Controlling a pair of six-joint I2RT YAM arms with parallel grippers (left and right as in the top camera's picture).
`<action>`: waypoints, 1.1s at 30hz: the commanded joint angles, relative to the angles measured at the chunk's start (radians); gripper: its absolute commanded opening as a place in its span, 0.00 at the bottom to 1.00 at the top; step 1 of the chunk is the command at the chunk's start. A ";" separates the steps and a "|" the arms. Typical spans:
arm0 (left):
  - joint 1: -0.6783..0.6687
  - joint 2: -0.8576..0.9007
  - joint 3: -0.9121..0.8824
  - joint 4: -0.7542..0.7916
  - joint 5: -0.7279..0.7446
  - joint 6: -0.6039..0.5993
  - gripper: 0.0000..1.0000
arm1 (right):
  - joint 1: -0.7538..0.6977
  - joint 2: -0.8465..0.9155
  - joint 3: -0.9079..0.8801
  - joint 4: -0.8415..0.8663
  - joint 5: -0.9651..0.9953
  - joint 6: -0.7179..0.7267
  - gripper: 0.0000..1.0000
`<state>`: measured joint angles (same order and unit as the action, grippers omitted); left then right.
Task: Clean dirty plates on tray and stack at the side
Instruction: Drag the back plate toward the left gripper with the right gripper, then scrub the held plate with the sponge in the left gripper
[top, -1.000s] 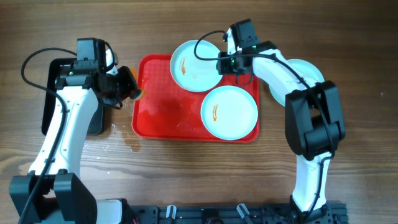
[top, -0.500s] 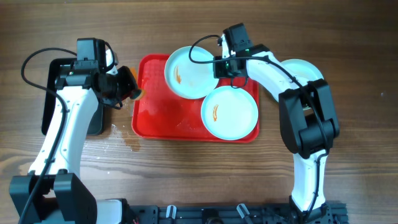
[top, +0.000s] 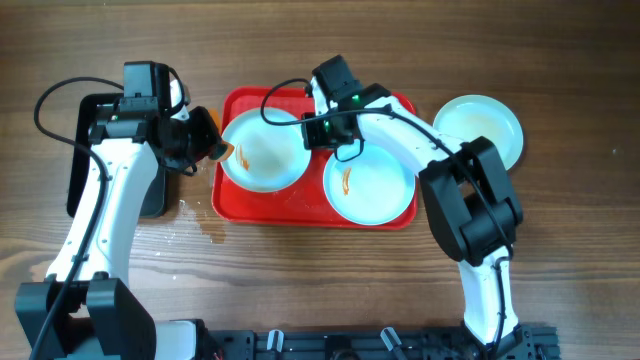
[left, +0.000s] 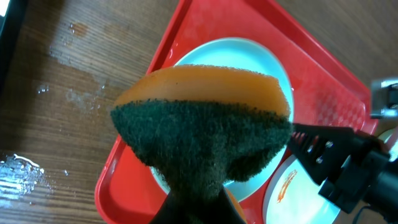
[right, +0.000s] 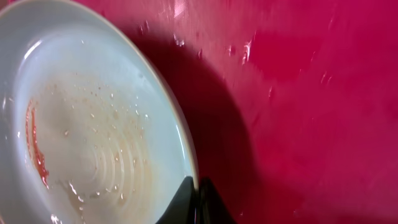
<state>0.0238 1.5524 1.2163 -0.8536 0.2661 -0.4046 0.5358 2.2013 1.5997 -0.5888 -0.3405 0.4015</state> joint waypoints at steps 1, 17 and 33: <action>-0.014 -0.013 -0.009 -0.019 -0.005 0.033 0.04 | 0.002 0.016 0.023 -0.042 0.001 0.061 0.04; -0.184 0.104 -0.090 0.056 -0.053 0.030 0.04 | 0.002 0.004 0.023 -0.137 0.146 0.092 0.04; -0.271 0.303 -0.095 0.328 0.016 0.023 0.04 | 0.044 0.003 0.023 -0.118 0.147 0.096 0.05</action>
<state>-0.2386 1.8336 1.1248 -0.5545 0.2604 -0.3725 0.5659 2.2013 1.6112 -0.7094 -0.2222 0.4934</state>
